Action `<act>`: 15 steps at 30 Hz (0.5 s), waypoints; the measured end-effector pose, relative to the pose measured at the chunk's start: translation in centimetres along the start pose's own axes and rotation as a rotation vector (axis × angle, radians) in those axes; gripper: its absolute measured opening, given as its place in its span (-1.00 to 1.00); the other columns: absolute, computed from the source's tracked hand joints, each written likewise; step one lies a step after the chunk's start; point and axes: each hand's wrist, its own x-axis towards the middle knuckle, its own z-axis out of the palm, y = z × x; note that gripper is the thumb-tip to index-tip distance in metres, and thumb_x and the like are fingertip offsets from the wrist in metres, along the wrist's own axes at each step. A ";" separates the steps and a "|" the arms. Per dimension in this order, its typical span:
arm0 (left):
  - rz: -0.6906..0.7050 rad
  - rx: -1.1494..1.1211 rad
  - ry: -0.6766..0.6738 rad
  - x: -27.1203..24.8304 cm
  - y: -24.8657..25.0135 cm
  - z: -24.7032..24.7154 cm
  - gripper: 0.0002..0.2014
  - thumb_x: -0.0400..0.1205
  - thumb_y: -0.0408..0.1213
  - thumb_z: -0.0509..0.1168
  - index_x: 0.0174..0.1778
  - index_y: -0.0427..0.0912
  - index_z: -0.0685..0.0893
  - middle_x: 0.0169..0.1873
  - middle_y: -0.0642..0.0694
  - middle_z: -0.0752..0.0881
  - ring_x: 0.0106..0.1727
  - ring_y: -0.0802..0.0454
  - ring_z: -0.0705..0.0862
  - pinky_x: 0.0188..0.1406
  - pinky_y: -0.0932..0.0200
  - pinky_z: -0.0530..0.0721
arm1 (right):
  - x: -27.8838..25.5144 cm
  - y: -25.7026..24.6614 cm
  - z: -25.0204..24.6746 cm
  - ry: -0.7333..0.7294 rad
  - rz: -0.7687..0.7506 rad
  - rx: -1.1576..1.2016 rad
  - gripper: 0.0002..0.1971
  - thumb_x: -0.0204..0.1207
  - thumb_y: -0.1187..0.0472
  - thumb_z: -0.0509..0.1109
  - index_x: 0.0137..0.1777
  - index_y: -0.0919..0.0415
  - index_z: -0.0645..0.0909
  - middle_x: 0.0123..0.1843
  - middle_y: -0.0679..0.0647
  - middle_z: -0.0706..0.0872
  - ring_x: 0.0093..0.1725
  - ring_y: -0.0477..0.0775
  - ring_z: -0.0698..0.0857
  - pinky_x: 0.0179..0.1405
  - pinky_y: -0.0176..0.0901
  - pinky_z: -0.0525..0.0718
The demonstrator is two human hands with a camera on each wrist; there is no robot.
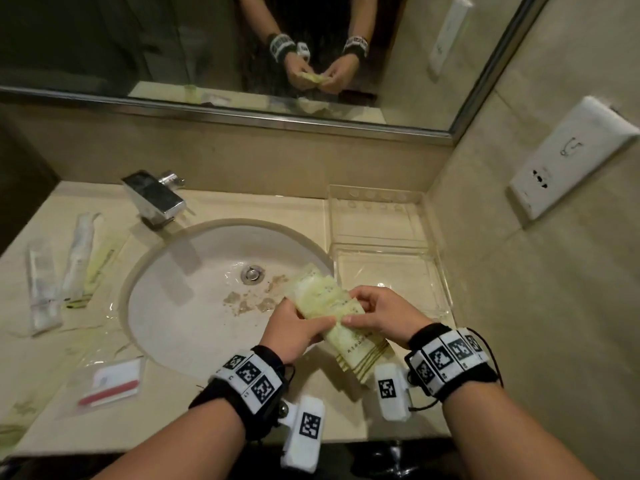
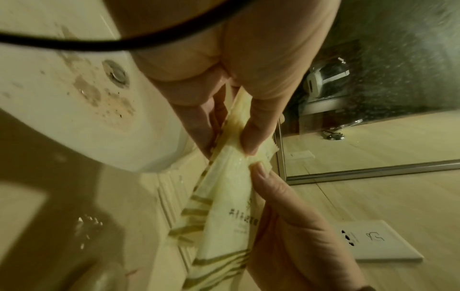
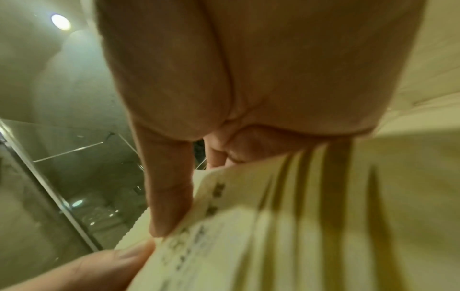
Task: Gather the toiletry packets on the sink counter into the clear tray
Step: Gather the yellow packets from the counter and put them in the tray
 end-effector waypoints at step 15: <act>-0.058 0.308 -0.048 7.0 2.3 2.3 -0.60 0.49 -0.25 0.49 0.19 -0.12 0.52 -0.11 -0.15 0.71 -0.09 -0.08 0.74 0.03 0.00 0.78 | 7.1 -1.8 -10.9 0.122 0.139 -0.712 -0.86 0.42 0.19 0.56 -0.13 -0.07 0.69 -0.21 -0.15 0.78 -0.15 -0.02 0.75 -0.19 -0.23 0.64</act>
